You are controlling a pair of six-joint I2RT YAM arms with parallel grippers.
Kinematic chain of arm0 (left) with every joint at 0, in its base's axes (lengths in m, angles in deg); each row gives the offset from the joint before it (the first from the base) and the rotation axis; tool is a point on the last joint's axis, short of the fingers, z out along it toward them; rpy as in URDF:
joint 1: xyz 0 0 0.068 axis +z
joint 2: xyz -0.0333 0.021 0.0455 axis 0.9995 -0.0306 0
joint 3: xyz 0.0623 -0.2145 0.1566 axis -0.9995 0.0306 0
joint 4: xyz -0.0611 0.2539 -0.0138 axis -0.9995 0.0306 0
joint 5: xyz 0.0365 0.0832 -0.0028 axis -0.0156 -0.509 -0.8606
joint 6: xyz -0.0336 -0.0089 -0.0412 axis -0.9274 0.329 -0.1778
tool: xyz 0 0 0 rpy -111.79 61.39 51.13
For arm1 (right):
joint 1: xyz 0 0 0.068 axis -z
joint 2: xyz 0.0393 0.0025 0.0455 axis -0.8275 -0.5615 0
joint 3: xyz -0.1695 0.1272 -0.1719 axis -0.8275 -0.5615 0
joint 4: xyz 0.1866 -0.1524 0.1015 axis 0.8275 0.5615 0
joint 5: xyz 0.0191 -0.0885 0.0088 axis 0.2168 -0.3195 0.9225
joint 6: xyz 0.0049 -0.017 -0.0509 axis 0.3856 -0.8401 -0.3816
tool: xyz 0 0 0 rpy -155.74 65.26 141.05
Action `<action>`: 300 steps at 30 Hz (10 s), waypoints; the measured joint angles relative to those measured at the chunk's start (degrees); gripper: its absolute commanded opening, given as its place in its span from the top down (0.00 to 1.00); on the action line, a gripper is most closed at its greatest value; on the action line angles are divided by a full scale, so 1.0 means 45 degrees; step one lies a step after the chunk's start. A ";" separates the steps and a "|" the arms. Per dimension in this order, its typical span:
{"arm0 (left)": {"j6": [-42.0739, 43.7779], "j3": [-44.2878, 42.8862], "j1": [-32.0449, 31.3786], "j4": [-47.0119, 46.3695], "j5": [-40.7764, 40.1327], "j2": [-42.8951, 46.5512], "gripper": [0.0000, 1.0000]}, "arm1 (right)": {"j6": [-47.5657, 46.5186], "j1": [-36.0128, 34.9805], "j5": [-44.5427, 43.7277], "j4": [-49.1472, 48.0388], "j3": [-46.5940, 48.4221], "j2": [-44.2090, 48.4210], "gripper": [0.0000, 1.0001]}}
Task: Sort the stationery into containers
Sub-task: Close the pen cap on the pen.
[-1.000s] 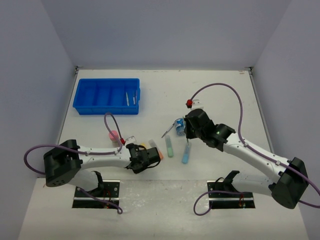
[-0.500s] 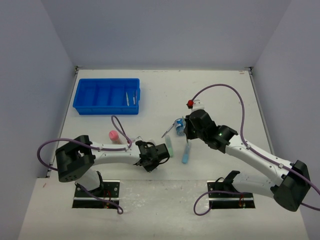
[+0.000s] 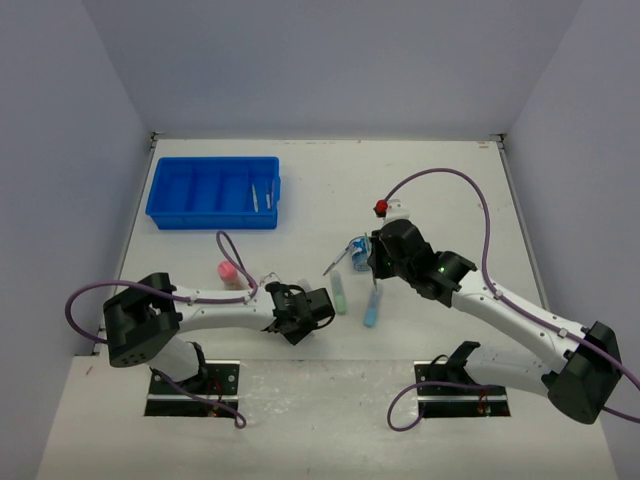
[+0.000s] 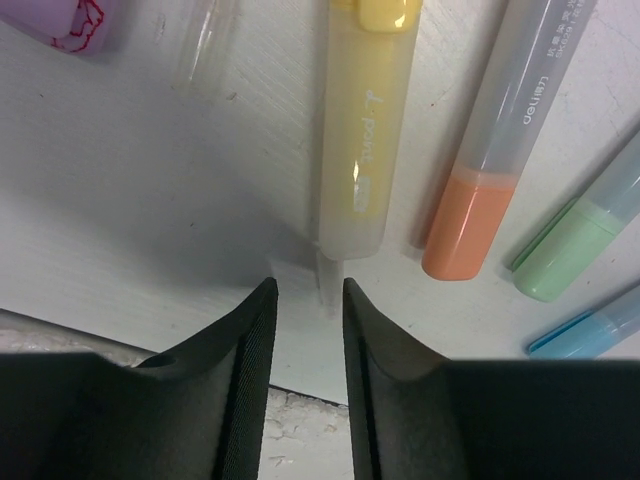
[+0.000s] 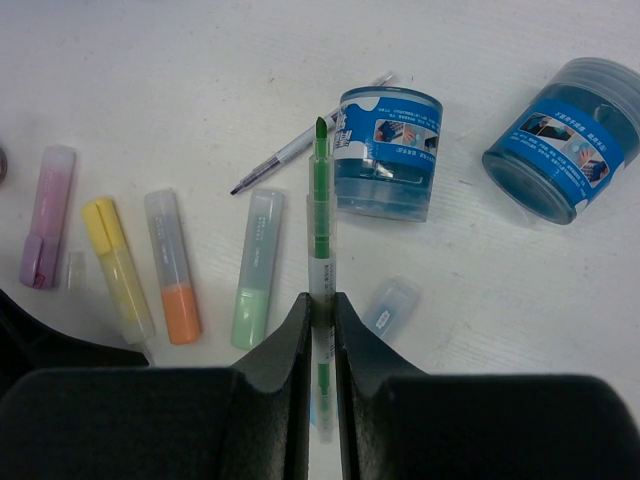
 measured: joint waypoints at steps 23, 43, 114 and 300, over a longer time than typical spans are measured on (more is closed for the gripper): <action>0.4349 -0.0948 -0.0352 -0.0279 -0.1910 0.0859 0.11 | -0.0100 0.0000 0.0009 -0.0019 0.0000 0.0000 1.00; 2.5718 -0.1954 -0.0466 -0.0805 0.3430 -0.0092 0.02 | 0.0300 0.1721 -0.1402 0.0112 -0.1117 0.4756 1.00; 3.3394 0.0630 -0.0845 -0.2478 0.4737 0.0511 0.68 | 0.0281 0.1724 -0.1386 0.0101 -0.1641 0.5612 1.00; 1.2899 0.4014 0.7922 -2.0161 0.9817 0.6478 1.00 | 0.1383 -0.0539 0.7843 -0.7284 -0.1890 0.2331 1.00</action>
